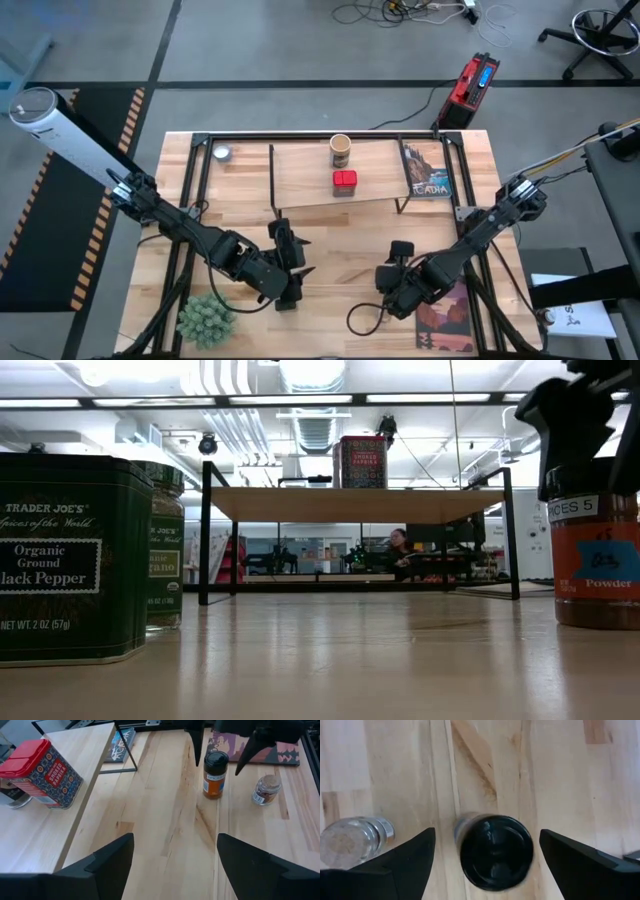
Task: Shelf spices
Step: Put the orange seasoning bottle on the shelf
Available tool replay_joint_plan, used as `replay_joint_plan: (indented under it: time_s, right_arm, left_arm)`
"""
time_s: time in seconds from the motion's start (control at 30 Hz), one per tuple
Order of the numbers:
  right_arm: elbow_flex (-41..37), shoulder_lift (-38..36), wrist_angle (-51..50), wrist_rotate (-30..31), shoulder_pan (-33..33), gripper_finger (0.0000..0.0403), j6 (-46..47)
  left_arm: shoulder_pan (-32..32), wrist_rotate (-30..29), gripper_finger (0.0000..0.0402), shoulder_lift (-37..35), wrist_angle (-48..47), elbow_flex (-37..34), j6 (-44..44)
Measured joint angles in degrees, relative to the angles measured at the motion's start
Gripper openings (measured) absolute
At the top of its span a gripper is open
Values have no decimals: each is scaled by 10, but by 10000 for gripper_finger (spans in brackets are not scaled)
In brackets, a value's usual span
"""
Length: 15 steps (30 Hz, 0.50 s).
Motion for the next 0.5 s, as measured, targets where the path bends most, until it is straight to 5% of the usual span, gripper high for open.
replay_joint_plan:
  time_s: [0.5]
  right_arm:
    - [-63, 0, 79, -6, -10, 339, -7]
  left_arm:
    - [0, 0, 272, 0, 1, 0, -2]
